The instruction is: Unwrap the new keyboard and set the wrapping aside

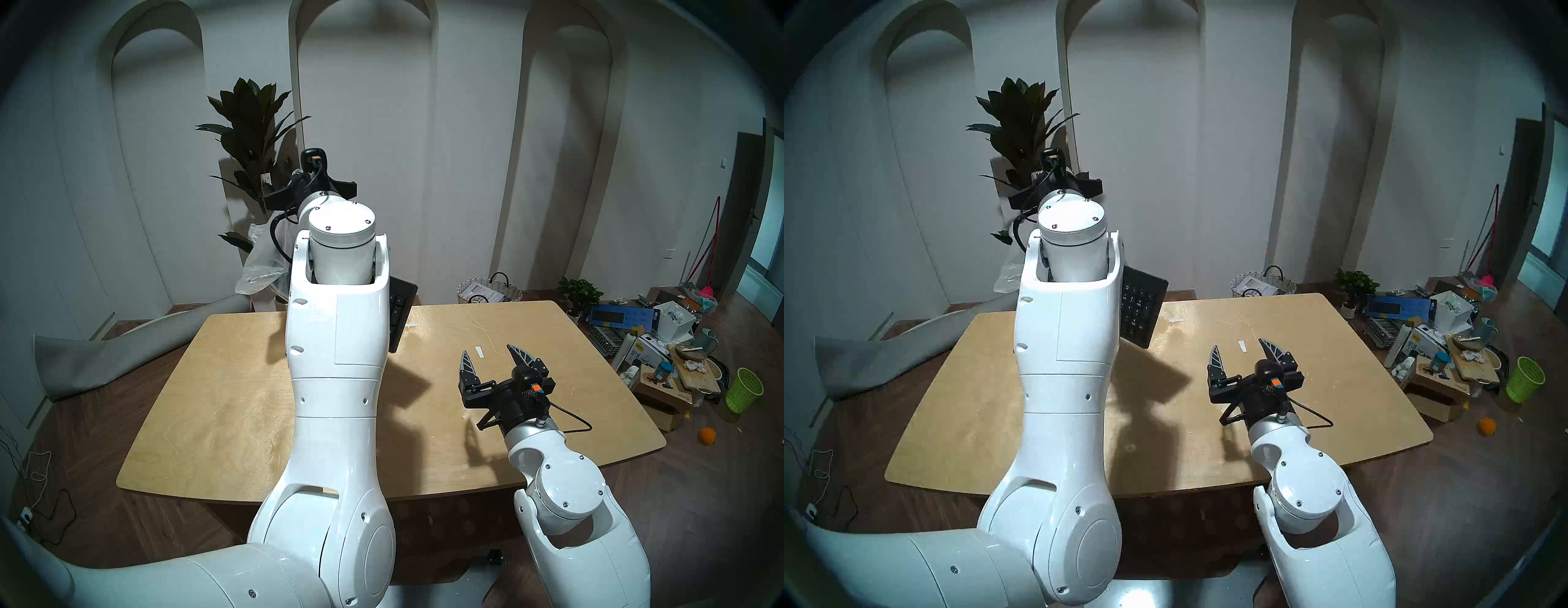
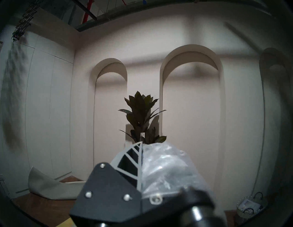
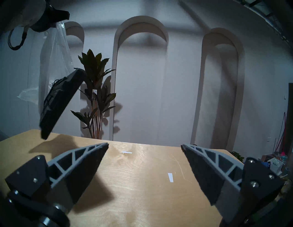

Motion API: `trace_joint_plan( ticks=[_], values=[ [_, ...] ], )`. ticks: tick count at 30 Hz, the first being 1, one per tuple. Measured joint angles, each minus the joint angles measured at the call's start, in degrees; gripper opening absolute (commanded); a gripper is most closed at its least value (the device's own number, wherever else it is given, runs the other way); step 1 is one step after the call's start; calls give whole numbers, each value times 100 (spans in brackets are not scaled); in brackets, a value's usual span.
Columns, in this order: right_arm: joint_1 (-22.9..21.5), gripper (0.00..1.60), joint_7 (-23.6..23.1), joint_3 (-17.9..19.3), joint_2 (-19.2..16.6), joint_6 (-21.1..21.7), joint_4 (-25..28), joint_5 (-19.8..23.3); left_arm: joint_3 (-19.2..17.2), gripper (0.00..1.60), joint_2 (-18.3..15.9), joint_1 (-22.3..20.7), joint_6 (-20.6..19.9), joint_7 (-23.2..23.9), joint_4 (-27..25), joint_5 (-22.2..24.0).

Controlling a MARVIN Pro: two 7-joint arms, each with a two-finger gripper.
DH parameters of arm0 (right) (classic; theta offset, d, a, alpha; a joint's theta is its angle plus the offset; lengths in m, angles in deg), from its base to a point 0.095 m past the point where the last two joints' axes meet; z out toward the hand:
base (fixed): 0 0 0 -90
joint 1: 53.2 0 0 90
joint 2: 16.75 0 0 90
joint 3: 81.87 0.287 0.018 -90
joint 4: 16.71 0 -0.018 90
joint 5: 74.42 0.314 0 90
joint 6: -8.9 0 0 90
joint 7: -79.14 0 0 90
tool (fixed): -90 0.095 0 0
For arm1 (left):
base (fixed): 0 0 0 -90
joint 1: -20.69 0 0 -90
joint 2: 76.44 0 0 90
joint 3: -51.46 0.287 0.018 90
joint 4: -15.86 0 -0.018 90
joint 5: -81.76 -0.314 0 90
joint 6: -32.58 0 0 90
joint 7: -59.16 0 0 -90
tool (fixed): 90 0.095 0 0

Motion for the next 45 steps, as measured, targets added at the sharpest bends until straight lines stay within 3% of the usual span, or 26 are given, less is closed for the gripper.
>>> trace_joint_plan(
  ticks=[9,28,39,45],
  values=[
    [-32,160,-55,10,7,-63,66,45,486,0,-163,240,-58,-284,-145,238],
    [352,160,-250,147,-37,-159,448,295,432,0,-182,-19,353,-849,373,172],
    [398,160,-287,-173,30,-105,434,312,421,0,-193,-90,462,-946,429,185],
    [192,160,-403,-554,136,169,98,660,421,0,-197,-104,482,-980,443,191]
  ],
)
